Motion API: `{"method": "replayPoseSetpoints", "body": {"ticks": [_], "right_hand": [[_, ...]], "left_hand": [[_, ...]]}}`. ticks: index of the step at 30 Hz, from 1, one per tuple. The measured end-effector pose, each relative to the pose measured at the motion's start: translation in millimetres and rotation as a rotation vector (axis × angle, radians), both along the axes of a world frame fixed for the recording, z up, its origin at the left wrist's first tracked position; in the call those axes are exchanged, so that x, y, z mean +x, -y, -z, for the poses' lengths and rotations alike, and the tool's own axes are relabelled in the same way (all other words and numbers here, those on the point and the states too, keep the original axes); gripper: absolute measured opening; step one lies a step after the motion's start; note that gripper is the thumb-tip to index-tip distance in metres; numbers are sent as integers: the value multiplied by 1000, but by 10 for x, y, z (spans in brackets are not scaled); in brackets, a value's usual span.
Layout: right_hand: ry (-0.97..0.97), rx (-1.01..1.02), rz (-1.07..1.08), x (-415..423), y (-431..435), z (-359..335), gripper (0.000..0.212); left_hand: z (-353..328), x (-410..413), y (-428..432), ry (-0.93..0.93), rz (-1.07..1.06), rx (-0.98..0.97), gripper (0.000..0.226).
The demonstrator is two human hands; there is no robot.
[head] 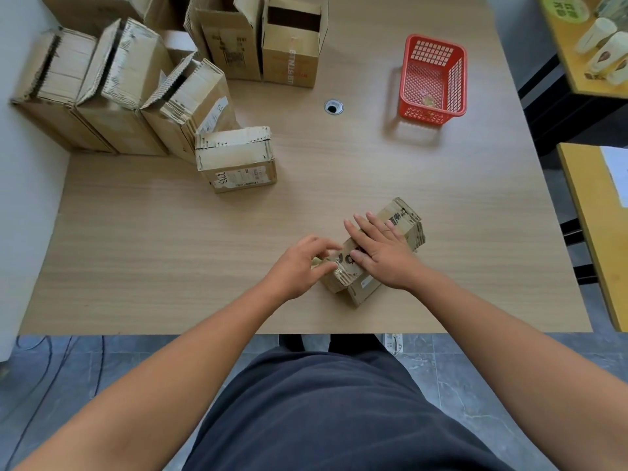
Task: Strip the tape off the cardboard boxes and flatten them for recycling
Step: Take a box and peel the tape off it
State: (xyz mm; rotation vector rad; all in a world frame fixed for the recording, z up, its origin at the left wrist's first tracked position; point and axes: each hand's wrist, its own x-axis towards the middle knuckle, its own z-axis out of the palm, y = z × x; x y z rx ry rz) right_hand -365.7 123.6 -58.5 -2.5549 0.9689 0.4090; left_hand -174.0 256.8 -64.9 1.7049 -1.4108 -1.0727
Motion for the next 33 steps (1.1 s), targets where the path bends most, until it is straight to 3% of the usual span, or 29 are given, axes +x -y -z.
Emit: {"method": "replayPoseSetpoints", "body": {"ticks": [3, 7, 13, 20, 28, 33], "right_hand": [[-10, -26, -3, 18, -12, 15, 58], [4, -23, -1, 20, -39, 34, 58], [-11, -1, 14, 59, -35, 7, 57], [-23, 22, 28, 65, -40, -18, 56], [-21, 48, 50, 95, -54, -19, 54], [-18, 72, 47, 69, -47, -46, 55]], "left_hand": [[-31, -113, 8, -2, -148, 7, 8], [-43, -274, -13, 65, -274, 8, 6], [-63, -261, 4, 193, -103, 27, 7], [-136, -135, 37, 201, -96, -46, 7], [-104, -302, -9, 524, -62, -84, 7], [-36, -201, 3, 362, 95, -85, 7]]}}
